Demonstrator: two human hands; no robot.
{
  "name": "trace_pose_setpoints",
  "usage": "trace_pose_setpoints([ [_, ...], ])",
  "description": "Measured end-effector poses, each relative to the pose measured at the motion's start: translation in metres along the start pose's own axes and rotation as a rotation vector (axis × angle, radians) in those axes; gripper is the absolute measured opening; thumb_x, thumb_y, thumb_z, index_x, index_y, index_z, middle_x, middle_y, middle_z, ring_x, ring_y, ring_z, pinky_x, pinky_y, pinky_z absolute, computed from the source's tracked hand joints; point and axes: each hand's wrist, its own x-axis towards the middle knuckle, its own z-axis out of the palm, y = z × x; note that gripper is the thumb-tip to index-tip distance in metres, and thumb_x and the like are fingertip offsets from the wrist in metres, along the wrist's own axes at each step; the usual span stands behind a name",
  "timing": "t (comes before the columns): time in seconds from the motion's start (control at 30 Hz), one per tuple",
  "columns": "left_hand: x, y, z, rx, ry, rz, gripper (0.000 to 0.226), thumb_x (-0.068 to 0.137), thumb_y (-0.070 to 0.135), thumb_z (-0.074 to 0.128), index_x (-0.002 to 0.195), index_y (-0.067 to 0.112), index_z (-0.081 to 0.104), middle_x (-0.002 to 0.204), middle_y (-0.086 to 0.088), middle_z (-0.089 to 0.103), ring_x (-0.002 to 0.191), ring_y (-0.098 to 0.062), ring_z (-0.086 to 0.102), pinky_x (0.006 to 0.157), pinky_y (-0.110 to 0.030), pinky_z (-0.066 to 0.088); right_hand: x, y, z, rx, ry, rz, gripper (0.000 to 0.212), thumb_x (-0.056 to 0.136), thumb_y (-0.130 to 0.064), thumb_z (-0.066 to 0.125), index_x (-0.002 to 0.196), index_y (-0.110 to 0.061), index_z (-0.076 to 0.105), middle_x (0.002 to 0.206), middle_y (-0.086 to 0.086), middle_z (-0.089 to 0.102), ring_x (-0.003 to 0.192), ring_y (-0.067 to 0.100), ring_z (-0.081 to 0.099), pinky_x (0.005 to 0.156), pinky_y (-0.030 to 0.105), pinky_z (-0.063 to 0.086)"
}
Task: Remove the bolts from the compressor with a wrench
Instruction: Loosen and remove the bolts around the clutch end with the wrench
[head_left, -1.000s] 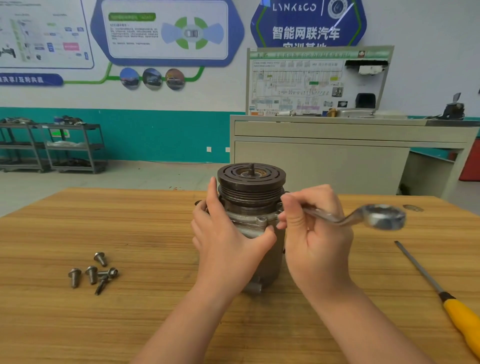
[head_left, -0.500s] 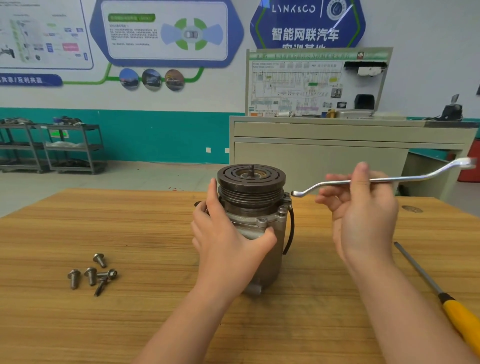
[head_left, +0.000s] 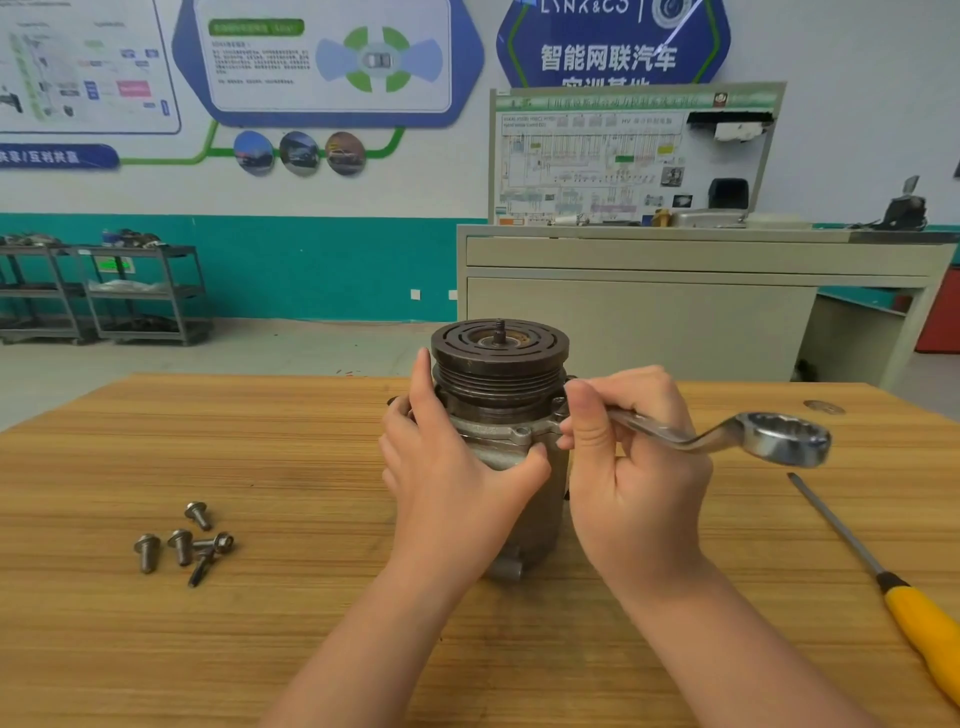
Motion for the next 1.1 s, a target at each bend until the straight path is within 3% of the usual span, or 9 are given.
trace_pose_setpoints([
  [0.17,0.001,-0.001,0.001,0.017,0.007,0.0,0.12,0.065,0.051,0.079,0.149,0.04,-0.006,0.144,-0.002,0.02,0.134,-0.017,0.018,0.113,-0.043,0.02,-0.004,-0.008,0.009,0.177,0.15,0.171,0.017,0.104,-0.038,0.036,0.092,-0.029,0.046,0.075,-0.002,0.057,0.055,0.02,0.058,0.05,0.033,0.05],
  [0.3,0.001,-0.002,0.003,0.017,0.019,0.001,0.119,0.065,0.047,0.078,0.149,0.041,-0.005,0.143,0.0,0.02,0.133,-0.014,0.017,0.112,-0.04,0.019,0.012,0.015,0.004,0.542,0.454,0.882,0.018,0.106,-0.02,0.031,0.091,-0.019,0.041,0.063,-0.001,0.063,0.041,0.015,0.052,0.039,0.021,0.041],
  [0.4,0.001,-0.002,0.002,0.013,0.023,-0.002,0.119,0.062,0.051,0.076,0.149,0.041,-0.005,0.142,0.001,0.02,0.13,-0.011,0.017,0.112,-0.039,0.019,0.03,0.037,-0.006,0.858,0.341,1.267,0.016,0.106,-0.019,0.035,0.094,-0.012,0.044,0.072,0.011,0.061,0.042,0.013,0.055,0.04,0.02,0.044],
  [0.47,0.001,-0.003,0.002,0.009,0.013,-0.006,0.117,0.06,0.054,0.074,0.147,0.044,-0.005,0.142,0.003,0.02,0.13,-0.01,0.017,0.111,-0.038,0.019,0.036,0.04,-0.012,0.841,0.287,1.176,0.015,0.105,-0.021,0.038,0.095,-0.012,0.045,0.074,0.011,0.063,0.047,0.013,0.059,0.044,0.022,0.049],
  [0.57,0.001,-0.003,0.003,0.017,0.025,-0.023,0.116,0.054,0.059,0.066,0.146,0.046,-0.004,0.141,0.003,0.023,0.131,-0.013,0.019,0.111,-0.038,0.021,0.036,0.028,-0.016,0.585,0.204,0.807,0.015,0.104,-0.025,0.041,0.092,-0.017,0.045,0.069,0.002,0.067,0.05,0.015,0.063,0.046,0.025,0.052],
  [0.77,0.002,-0.002,0.003,0.02,0.041,-0.021,0.119,0.056,0.057,0.07,0.15,0.039,0.0,0.141,-0.003,0.025,0.132,-0.017,0.02,0.111,-0.042,0.022,0.019,0.006,-0.01,0.313,0.022,0.386,0.009,0.094,-0.052,0.049,0.086,-0.049,0.047,0.078,-0.004,0.066,0.054,0.011,0.064,0.052,0.034,0.055],
  [0.9,0.003,-0.004,0.004,0.035,0.044,0.0,0.117,0.064,0.047,0.08,0.149,0.04,0.0,0.142,-0.004,0.025,0.134,-0.019,0.02,0.112,-0.045,0.022,0.008,0.002,-0.007,0.143,-0.054,0.15,0.024,0.1,-0.049,0.042,0.092,-0.027,0.049,0.069,-0.003,0.058,0.059,0.013,0.064,0.052,0.038,0.054],
  [1.0,0.002,-0.003,0.003,0.015,0.035,0.003,0.117,0.064,0.051,0.082,0.146,0.046,-0.002,0.142,-0.002,0.024,0.134,-0.019,0.019,0.113,-0.047,0.024,0.003,-0.002,-0.003,0.102,-0.049,0.087,0.026,0.102,-0.046,0.038,0.095,-0.024,0.047,0.075,-0.005,0.053,0.06,0.017,0.06,0.051,0.038,0.052],
  [1.1,0.001,-0.001,0.003,0.015,0.022,-0.007,0.118,0.058,0.056,0.073,0.148,0.042,-0.002,0.144,-0.002,0.023,0.134,-0.018,0.02,0.113,-0.043,0.022,0.003,-0.005,0.003,0.298,0.155,0.322,0.014,0.102,-0.036,0.036,0.09,-0.031,0.042,0.071,-0.007,0.059,0.05,0.013,0.055,0.046,0.029,0.047],
])
